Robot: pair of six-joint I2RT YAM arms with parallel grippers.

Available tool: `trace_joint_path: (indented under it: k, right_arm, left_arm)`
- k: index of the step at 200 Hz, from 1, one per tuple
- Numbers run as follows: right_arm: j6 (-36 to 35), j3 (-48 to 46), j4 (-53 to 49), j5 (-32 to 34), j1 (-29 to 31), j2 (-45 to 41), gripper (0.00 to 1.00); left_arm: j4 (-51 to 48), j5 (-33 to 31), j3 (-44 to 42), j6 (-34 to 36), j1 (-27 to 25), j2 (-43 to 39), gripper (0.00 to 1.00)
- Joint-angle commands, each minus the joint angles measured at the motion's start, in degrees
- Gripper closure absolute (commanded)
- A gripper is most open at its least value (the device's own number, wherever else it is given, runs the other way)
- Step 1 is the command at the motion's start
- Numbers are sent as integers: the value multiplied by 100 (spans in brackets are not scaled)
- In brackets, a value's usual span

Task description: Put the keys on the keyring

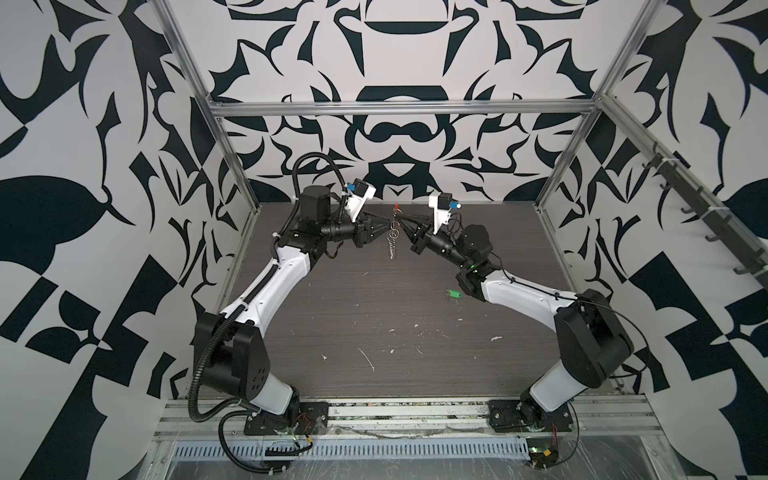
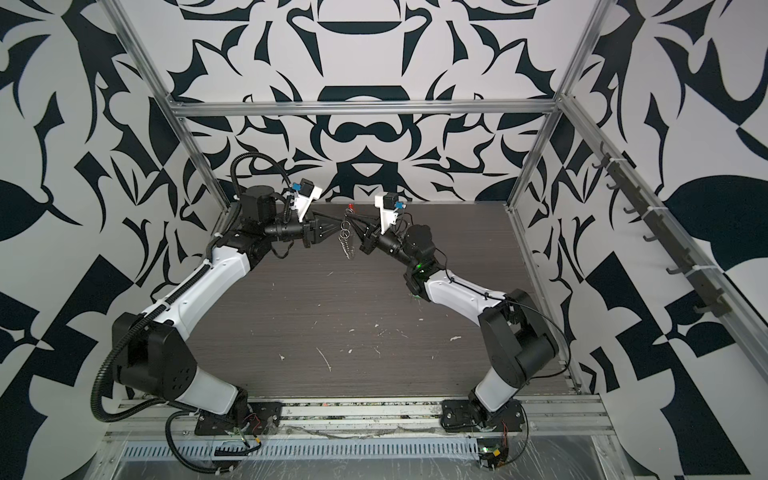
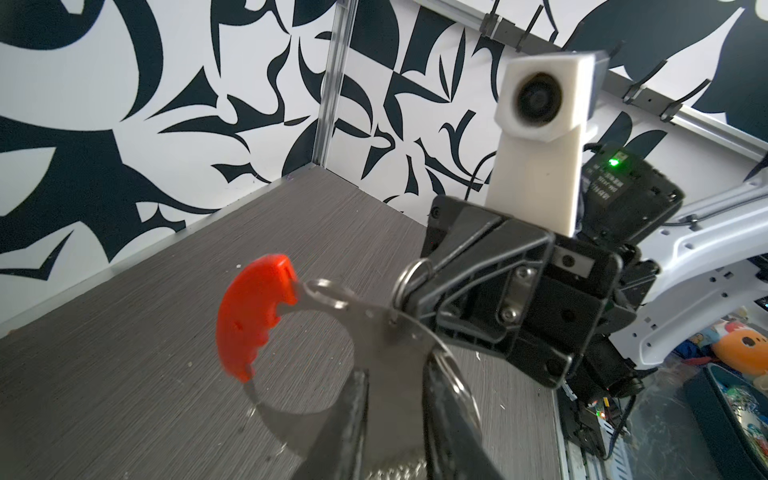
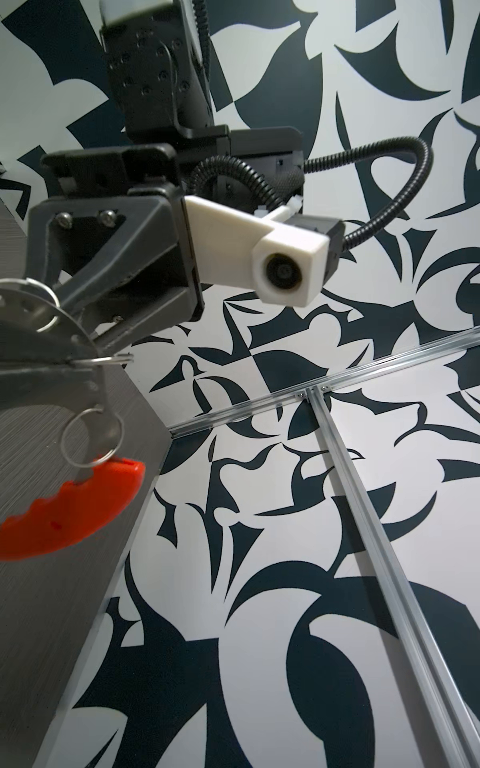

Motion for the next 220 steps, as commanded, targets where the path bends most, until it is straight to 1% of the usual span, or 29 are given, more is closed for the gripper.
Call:
trace_joint_path:
  k: [1, 27, 57, 82, 105, 122, 170, 201, 220]
  right_arm:
    - [260, 75, 688, -110, 9, -163, 100]
    - [295, 66, 658, -253, 4, -171, 100]
    - [342, 101, 598, -447, 10, -177, 100]
    - [314, 100, 507, -533, 8, -203, 100]
    - [95, 34, 296, -501, 7, -311, 100]
    - [-2, 71, 136, -566, 6, -347, 100]
    - [49, 249, -3, -846, 6, -301, 100]
    - [44, 284, -60, -877, 6, -303, 100]
    - [44, 319, -67, -879, 12, -293, 100]
  left_arm:
    - [384, 309, 28, -182, 0, -170, 73]
    - [467, 472, 120, -246, 131, -137, 74]
    - [638, 813, 217, -373, 149, -17, 75]
    - [563, 875, 230, -343, 209, -32, 75]
    - [296, 859, 209, -170, 409, -153, 75]
    - [295, 808, 177, -134, 499, -235, 75]
    - [313, 1105, 419, -146, 488, -6, 74]
    - [539, 1347, 434, -435, 423, 122, 76]
    - [542, 1426, 382, -453, 383, 150, 76]
